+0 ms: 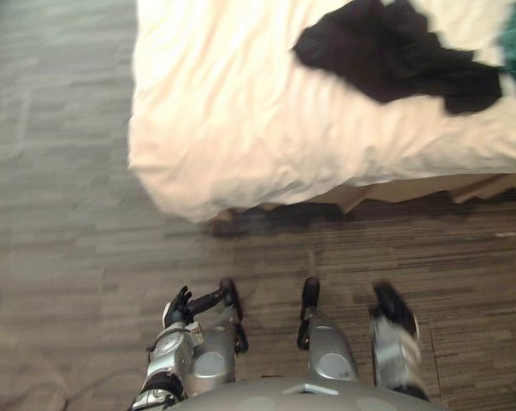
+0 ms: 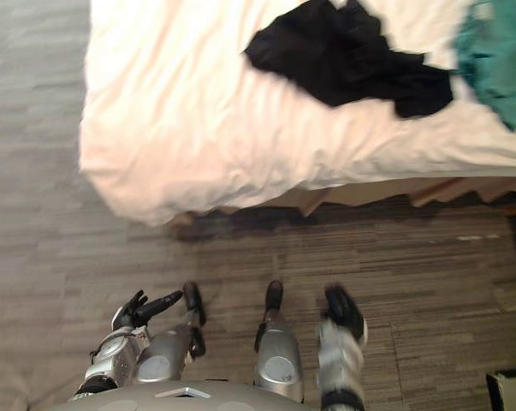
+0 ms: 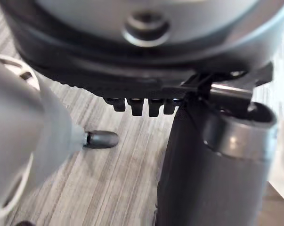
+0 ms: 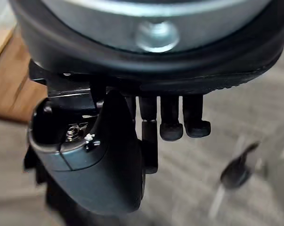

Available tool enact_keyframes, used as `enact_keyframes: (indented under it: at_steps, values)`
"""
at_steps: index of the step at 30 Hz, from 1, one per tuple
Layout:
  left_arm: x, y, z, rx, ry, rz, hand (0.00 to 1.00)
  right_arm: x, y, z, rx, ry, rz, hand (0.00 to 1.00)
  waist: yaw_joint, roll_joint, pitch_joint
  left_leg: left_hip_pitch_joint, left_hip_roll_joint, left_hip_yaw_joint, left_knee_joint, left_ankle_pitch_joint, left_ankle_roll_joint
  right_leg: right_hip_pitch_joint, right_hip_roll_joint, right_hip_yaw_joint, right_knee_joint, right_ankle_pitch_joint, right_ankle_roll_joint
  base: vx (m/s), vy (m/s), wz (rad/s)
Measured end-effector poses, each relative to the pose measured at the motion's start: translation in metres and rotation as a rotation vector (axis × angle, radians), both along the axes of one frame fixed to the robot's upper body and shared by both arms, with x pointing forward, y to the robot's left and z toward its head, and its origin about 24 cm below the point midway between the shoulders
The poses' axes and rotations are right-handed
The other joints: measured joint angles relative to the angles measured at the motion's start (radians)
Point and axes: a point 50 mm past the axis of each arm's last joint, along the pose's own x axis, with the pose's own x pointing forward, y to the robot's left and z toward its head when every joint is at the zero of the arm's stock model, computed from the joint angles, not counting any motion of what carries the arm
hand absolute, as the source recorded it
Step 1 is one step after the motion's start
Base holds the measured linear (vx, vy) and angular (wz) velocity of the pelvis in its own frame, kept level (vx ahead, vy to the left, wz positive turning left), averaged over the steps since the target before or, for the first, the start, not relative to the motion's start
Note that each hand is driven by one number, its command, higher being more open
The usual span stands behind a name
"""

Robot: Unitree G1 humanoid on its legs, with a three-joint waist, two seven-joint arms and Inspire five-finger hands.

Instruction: Tidy up the quilt and then pick up the clothes from the bed and put them into the laundry hamper

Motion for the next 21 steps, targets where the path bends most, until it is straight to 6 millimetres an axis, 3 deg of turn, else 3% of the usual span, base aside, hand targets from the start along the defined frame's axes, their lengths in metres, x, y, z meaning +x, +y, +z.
enact_keyframes:
  at_steps: [2,4,7,8,9,10,11,12,15,17,18,19,21]
  values:
    - [-0.006,0.0,-0.002,-0.012,0.009,0.018,1.0,-0.054,0.009,-0.013,0.049,0.164,-0.024,1.0,-0.017,-0.014,-0.05,0.056,0.028,0.052,0.013,-0.028,-0.021,0.029,0.03,0.04,0.002,-0.014,-0.011,0.11,-0.08,-0.73]
    - [-0.013,-0.002,-0.005,-0.023,0.022,0.019,1.0,-0.073,0.021,-0.019,0.092,0.234,0.0,1.0,-0.021,-0.013,-0.081,0.098,0.047,0.094,0.02,-0.043,-0.037,0.045,0.05,0.072,0.007,-0.027,-0.022,0.09,-0.09,-0.62]
    - [-0.027,-0.004,-0.01,-0.044,0.051,0.051,1.0,-0.068,0.041,-0.025,0.169,0.246,0.112,1.0,-0.026,-0.008,-0.093,0.139,0.093,0.157,0.124,-0.116,-0.057,0.051,0.082,0.144,0.055,-0.06,-0.032,0.02,-0.06,-0.83]
    - [-0.03,-0.005,-0.011,-0.052,0.059,0.056,1.0,-0.062,0.037,-0.024,0.171,0.224,0.135,1.0,-0.029,0.002,-0.096,0.127,0.114,0.152,0.209,-0.162,-0.057,0.051,0.092,0.165,0.07,-0.069,-0.031,-0.04,-0.049,-0.77]
    - [-0.031,-0.007,-0.012,-0.056,0.063,0.058,1.0,-0.055,0.034,-0.024,0.152,0.219,0.176,1.0,-0.027,0.015,-0.105,0.091,0.15,0.087,0.342,-0.228,-0.039,0.043,0.113,0.208,0.092,-0.071,-0.035,-0.04,-0.037,-1.07]
    - [-0.032,-0.009,-0.012,-0.064,0.056,0.069,1.0,-0.041,0.027,-0.021,0.114,0.205,0.231,1.0,-0.01,0.027,-0.117,0.025,0.17,-0.066,0.487,-0.28,-0.016,0.025,0.138,0.263,0.114,-0.069,-0.034,0.01,0.01,-1.15]
    - [-0.03,-0.01,-0.011,-0.064,0.049,0.069,1.0,-0.032,0.024,-0.02,0.091,0.194,0.261,1.0,-0.002,0.036,-0.121,-0.007,0.168,-0.159,0.546,-0.305,-0.016,0.012,0.151,0.292,0.126,-0.066,-0.032,-0.03,0.177,-1.64]
    - [-0.032,-0.012,-0.011,-0.067,0.049,0.069,1.0,-0.008,0.017,-0.015,0.042,0.157,0.325,1.0,0.007,0.056,-0.121,-0.025,0.164,-0.353,0.643,-0.365,-0.032,-0.008,0.186,0.37,0.139,-0.065,-0.026,-0.05,0.237,-1.47]
    - [-0.036,-0.014,-0.013,-0.069,0.066,0.051,1.0,0.013,0.021,-0.011,0.026,0.108,0.367,1.0,0.018,0.054,-0.125,0.038,0.141,-0.49,0.591,-0.415,-0.037,-0.021,0.212,0.486,0.145,-0.06,0.002,-0.12,0.331,-1.44]
    - [-0.036,-0.016,-0.013,-0.062,0.06,0.034,1.0,0.017,0.023,-0.01,0.024,0.093,0.377,1.0,0.002,0.038,-0.15,0.099,0.074,-0.487,0.451,-0.494,-0.051,-0.077,0.181,0.554,0.119,-0.047,0.021,-0.23,0.405,-1.17]
    - [-0.028,-0.013,-0.01,-0.044,0.041,0.008,1.0,0.021,0.031,-0.011,0.031,0.091,0.396,1.0,0.013,-0.004,-0.14,0.099,0.024,-0.404,0.437,-0.475,-0.022,-0.106,0.124,0.557,0.095,-0.053,-0.003,-0.3,0.399,-1.66]
    - [-0.023,-0.006,-0.008,-0.009,0.037,-0.028,1.0,0.018,0.037,-0.013,0.06,0.109,0.395,1.0,0.03,-0.032,-0.138,0.105,-0.014,-0.312,0.409,-0.456,0.008,-0.151,0.059,0.474,0.069,-0.067,-0.111,-0.23,0.293,-2.04]
    - [-0.025,0.001,-0.008,0.034,0.061,-0.066,1.0,0.018,0.043,-0.015,0.071,0.125,0.411,1.0,0.042,-0.036,-0.129,0.112,-0.028,-0.21,0.388,-0.442,0.032,-0.22,0.0,0.225,0.124,-0.059,-0.098,-0.14,0.218,-1.85]
